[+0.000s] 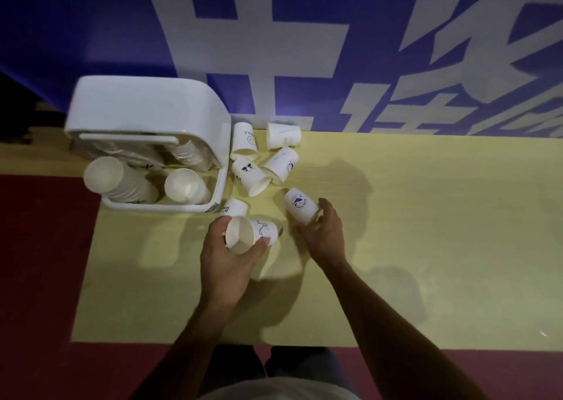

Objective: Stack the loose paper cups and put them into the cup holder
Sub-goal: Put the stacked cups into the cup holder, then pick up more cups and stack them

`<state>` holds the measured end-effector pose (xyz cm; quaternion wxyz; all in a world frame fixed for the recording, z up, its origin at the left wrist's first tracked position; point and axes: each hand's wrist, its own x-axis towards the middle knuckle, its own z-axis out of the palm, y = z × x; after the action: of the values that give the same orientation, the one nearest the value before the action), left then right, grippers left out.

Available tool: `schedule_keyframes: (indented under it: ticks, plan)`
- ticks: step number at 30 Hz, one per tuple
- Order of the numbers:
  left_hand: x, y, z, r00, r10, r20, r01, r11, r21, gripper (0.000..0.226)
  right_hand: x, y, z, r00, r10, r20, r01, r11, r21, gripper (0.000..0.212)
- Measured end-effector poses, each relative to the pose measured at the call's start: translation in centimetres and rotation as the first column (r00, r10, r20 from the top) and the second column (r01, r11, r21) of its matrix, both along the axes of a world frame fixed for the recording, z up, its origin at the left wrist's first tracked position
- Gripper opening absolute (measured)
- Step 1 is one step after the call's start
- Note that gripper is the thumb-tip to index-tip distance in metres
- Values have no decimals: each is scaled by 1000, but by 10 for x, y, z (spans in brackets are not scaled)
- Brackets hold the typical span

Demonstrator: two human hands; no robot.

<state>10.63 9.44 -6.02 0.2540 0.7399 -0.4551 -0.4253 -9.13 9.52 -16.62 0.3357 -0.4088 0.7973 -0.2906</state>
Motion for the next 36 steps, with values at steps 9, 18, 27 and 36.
schedule_keyframes:
  ticks: [9,18,27,36]
  plan:
    - [43,-20,33,995,-96,-26,88,973,-213,76,4,-1,64,1000,4,8,-2,972,-235,77]
    - [120,-44,40,998,-60,-8,55,964,-259,74,103,-46,143,980,187,-64,-197,894,-402,71]
    - [202,-45,30,993,-112,-45,98,963,-249,71,195,-105,128,936,305,-178,-350,871,-345,73]
    - [236,-60,27,982,-179,-67,156,952,-263,69,220,-115,76,926,286,-246,-339,918,-206,78]
